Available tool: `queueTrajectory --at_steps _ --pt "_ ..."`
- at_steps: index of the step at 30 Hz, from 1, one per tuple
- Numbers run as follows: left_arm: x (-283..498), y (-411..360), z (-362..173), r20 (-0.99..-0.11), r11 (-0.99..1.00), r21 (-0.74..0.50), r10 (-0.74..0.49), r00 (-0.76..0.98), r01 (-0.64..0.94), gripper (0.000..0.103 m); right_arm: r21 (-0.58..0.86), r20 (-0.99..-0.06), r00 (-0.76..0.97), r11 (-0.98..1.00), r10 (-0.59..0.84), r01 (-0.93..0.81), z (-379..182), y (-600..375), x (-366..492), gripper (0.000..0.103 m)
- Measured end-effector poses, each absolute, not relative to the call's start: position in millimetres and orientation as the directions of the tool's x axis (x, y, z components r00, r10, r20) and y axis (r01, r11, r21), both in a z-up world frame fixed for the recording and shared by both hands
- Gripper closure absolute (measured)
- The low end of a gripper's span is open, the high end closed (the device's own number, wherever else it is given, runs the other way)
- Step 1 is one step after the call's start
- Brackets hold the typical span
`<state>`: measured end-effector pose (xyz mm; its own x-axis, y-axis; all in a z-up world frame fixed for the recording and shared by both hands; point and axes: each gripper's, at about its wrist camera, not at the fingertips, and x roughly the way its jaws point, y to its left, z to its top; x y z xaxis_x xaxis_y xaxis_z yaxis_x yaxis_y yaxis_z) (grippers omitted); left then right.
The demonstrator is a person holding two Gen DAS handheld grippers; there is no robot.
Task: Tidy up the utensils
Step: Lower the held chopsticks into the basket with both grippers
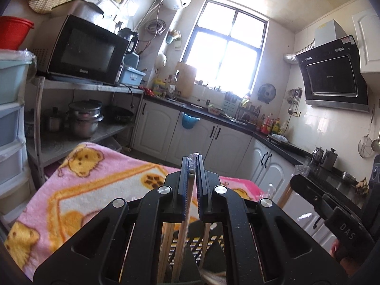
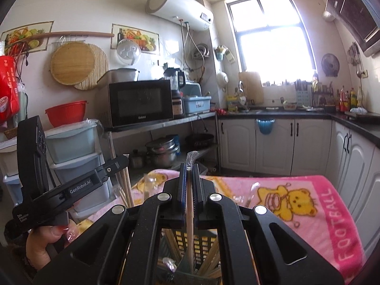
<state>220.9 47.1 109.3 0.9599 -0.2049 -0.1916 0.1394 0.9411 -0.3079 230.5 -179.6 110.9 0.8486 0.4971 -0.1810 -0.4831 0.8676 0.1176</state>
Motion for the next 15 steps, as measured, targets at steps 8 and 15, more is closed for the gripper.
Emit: queueTrajectory --at_steps 8,15 --pt "217 49 97 -0.263 0.936 -0.324 -0.231 0.937 0.14 0.099 0.168 -0.239 0.83 0.863 0.505 -0.476 102 -186 229 0.098" --pt "209 54 95 -0.31 0.929 -0.341 -0.253 0.916 0.142 0.077 0.191 -0.27 0.824 0.866 0.499 -0.462 98 -195 223 0.087"
